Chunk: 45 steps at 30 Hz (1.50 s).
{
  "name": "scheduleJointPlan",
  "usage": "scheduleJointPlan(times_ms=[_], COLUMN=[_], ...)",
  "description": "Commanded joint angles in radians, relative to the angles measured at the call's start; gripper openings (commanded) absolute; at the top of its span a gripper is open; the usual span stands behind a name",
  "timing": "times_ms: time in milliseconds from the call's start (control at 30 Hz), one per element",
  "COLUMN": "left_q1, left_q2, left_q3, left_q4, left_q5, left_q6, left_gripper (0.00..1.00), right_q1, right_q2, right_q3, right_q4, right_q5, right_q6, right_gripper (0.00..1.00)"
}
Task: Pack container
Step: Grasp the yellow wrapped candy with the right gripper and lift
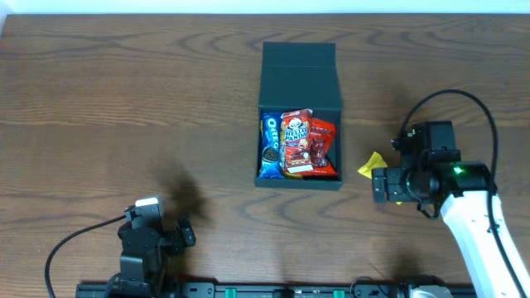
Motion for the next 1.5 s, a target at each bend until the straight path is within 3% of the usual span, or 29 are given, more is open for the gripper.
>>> scheduleJointPlan(times_ms=[0,267,433,633,1467], left_q1=[-0.002,-0.002,-0.002,-0.002,-0.002], left_q2=[-0.006,-0.006,-0.006,-0.006,-0.006], left_q3=[0.0,0.0,0.0,0.0,0.0], left_q4=[-0.068,-0.068,-0.068,-0.068,-0.068], left_q5=[-0.003,-0.003,-0.003,-0.003,-0.003], left_q6=[0.004,0.004,0.004,0.004,0.004], left_gripper=[0.95,0.96,0.96,0.95,0.95], right_q1=[0.005,0.005,0.005,0.005,0.005], right_q2=[0.018,0.156,0.222,0.307,0.463], right_q3=[0.017,0.017,0.017,0.017,0.017], right_q4=[0.0,0.059,0.175,0.22,0.328], right_q5=[0.127,0.1,0.1,0.1,0.1], right_q6=[-0.225,-0.488,-0.547,-0.721,-0.774], right_gripper=[0.99,0.99,0.99,0.99,0.99])
